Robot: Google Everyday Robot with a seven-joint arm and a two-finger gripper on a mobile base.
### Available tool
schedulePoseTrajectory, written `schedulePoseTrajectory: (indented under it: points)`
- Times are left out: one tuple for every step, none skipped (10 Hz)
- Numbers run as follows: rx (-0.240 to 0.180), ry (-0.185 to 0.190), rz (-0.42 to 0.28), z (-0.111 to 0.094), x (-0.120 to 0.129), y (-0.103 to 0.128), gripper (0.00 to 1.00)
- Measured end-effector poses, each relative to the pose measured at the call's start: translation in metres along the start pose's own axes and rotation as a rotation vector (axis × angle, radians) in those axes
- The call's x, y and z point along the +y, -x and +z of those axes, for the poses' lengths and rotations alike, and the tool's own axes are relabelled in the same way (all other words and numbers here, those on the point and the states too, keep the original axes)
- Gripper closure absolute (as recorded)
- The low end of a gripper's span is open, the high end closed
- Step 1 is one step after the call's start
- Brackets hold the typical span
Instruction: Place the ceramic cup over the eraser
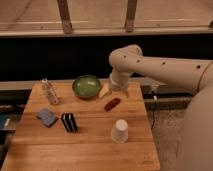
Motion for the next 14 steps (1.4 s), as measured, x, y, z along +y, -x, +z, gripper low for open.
schedulePoseTrajectory:
  points:
    - [-0.001,0.002,0.001,-0.001,0.0,0.001,0.2]
    - [-0.01,-0.008,0.008,-0.004,-0.001,0.002,0.2]
    - [-0.014,-0.019,0.02,-0.01,-0.002,0.003,0.2]
    - [-0.014,-0.028,0.028,-0.015,-0.005,0.001,0.2]
    - [-0.002,-0.048,0.044,-0.017,-0.013,-0.014,0.2]
    - [0.006,-0.064,0.06,-0.014,-0.023,-0.029,0.2]
    - [0.013,-0.073,0.071,-0.01,-0.029,-0.039,0.2]
    - [0.019,-0.079,0.079,-0.006,-0.033,-0.048,0.2]
    - [0.078,-0.08,0.08,0.021,-0.029,-0.075,0.2]
    - [0.107,-0.083,0.076,0.034,-0.026,-0.084,0.2]
    - [0.122,-0.078,0.077,0.042,-0.022,-0.091,0.2]
    - [0.14,-0.082,0.085,0.047,-0.023,-0.098,0.2]
    - [0.151,-0.096,0.099,0.05,-0.023,-0.107,0.2]
    - [0.151,-0.108,0.105,0.054,-0.018,-0.112,0.2]
